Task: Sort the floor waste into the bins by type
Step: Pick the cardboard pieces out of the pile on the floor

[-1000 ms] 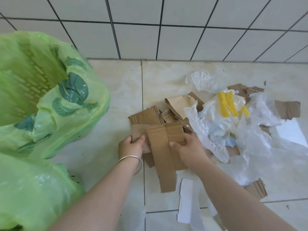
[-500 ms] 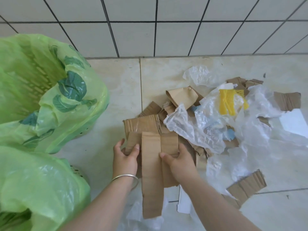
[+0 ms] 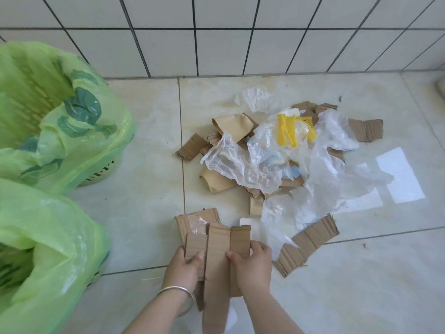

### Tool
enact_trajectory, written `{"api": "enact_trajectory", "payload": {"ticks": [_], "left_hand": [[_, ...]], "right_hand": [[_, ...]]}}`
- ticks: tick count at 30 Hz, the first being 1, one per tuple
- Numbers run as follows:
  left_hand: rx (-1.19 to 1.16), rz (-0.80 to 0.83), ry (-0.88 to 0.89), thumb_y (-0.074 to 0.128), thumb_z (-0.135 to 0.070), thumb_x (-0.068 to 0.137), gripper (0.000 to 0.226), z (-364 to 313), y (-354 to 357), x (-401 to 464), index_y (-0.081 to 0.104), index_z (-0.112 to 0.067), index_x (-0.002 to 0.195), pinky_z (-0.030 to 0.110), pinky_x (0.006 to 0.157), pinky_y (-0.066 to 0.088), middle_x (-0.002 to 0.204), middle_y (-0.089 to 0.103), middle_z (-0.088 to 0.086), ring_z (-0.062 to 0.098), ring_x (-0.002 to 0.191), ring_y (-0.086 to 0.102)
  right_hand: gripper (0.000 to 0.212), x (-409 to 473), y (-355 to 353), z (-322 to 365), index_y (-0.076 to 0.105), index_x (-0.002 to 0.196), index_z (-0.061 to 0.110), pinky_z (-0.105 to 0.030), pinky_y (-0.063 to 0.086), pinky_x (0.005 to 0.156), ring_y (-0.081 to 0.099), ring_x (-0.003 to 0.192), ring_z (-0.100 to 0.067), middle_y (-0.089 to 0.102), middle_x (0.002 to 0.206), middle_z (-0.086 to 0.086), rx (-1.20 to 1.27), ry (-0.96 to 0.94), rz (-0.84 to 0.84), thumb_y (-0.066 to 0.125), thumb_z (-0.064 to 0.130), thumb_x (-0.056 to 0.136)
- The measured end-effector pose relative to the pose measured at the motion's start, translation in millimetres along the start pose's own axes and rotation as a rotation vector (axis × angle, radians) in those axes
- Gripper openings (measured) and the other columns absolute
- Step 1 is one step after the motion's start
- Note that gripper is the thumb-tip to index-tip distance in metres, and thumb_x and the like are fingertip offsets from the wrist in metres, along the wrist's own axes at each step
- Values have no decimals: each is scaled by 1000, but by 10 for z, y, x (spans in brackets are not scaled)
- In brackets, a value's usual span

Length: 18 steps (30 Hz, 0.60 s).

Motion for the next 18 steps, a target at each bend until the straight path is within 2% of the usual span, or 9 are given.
{"api": "enact_trajectory", "payload": {"ticks": [2,4,7,10,14,16,18], "left_hand": [[40,-10,6,61,-19,86,15,-24,55,9,56,-11,98,29,81,45,106,70,13,26,90,64],[115,-34,20,56,-15,91,17,-39,94,50,53,-7,105,25,80,40,109,66,14,26,95,61],[198,-47,23,55,-20,92,35,-44,134,105,50,-1,120,27,85,40,118,63,15,30,110,59],[234,-31,10,55,-25,91,44,-53,172,164,46,-3,128,33,97,44,124,62,15,30,114,58],[251,5,40,54,-24,91,28,-112,320,217,51,-7,113,34,94,46,114,65,12,30,107,61],[247,10,41,54,-24,91,24,-133,403,216,50,-9,110,34,93,47,112,66,12,30,105,61],[238,0,38,55,-25,91,22,-132,440,225,50,-9,106,35,93,47,110,67,11,30,103,62]], "right_hand": [[44,26,-40,48,56,121,10,-25,40,83,50,100,-18,34,138,-4,-25,-42,-38,71,23,81],[46,67,-74,82,54,124,10,-27,42,87,52,112,-25,24,147,-7,-55,-51,-74,70,19,82],[44,122,-120,121,55,123,12,-26,42,87,52,116,-29,12,154,-9,-100,-67,-107,70,18,82],[44,194,-172,151,56,122,15,-28,44,85,59,106,-31,9,155,-10,-113,-84,-135,71,19,81],[45,326,-304,111,55,121,17,-30,45,81,60,96,-32,13,152,-10,-116,-24,-161,72,21,80],[47,406,-363,57,54,123,13,-30,43,82,56,96,-30,27,144,-12,-90,-2,-153,72,21,80],[46,461,-373,19,54,121,10,-31,42,83,52,100,-28,46,127,-13,-93,7,-129,72,22,80]]}}
Point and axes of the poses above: each hand's wrist, its own x-axis towards the middle knuckle, its own y-axis out of the palm, z = x × y, the point moved 5 cm from there along x, towards the middle knuckle
